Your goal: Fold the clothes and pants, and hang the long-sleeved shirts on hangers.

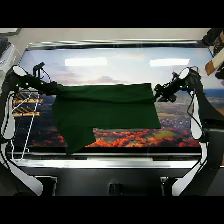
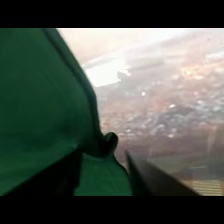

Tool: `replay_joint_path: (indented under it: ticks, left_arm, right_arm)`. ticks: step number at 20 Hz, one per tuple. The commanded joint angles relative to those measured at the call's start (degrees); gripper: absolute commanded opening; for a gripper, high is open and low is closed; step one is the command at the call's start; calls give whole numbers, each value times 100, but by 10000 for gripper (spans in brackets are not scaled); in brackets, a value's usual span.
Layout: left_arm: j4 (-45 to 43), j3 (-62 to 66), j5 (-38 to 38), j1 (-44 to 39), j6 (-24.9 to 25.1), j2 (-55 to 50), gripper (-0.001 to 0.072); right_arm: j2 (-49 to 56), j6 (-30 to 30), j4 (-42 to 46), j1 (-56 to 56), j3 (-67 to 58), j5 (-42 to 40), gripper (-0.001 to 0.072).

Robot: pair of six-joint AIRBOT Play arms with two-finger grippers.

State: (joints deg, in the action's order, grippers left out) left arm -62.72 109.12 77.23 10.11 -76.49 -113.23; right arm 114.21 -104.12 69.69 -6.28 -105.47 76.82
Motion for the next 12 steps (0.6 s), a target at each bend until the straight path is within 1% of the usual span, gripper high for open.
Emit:
replay_joint_path:
  ticks: [1,2,3,5,6,7,8,10,12]
  left_arm:
    - [-17,48,-4,37,-306,35,566]
    - [-15,111,76,111,-376,118,680]
    - [-17,181,184,205,-367,243,680]
    - [-20,249,562,463,-367,627,680]
    - [37,232,769,610,-459,835,679]
    - [131,101,876,780,-579,1108,679]
    - [140,-179,874,925,-579,1423,679]
    - [166,-1320,828,1228,-581,2249,679]
    - [168,-2944,586,1388,-584,3182,678]
  right_arm:
    - [-31,83,-192,-9,-31,420,463]
    - [-146,240,-234,-48,-66,577,474]
    - [-352,525,-326,-136,-105,649,500]
    - [-927,1067,-313,-422,-105,647,500]
    - [-1196,1445,-308,-599,-105,702,498]
    - [-1447,1923,-302,-785,-103,914,496]
    - [-1648,2208,-389,-990,-57,1040,480]
    - [-2015,2343,-844,-1440,229,1051,479]
    - [-2273,2365,-1292,-1773,680,1010,480]
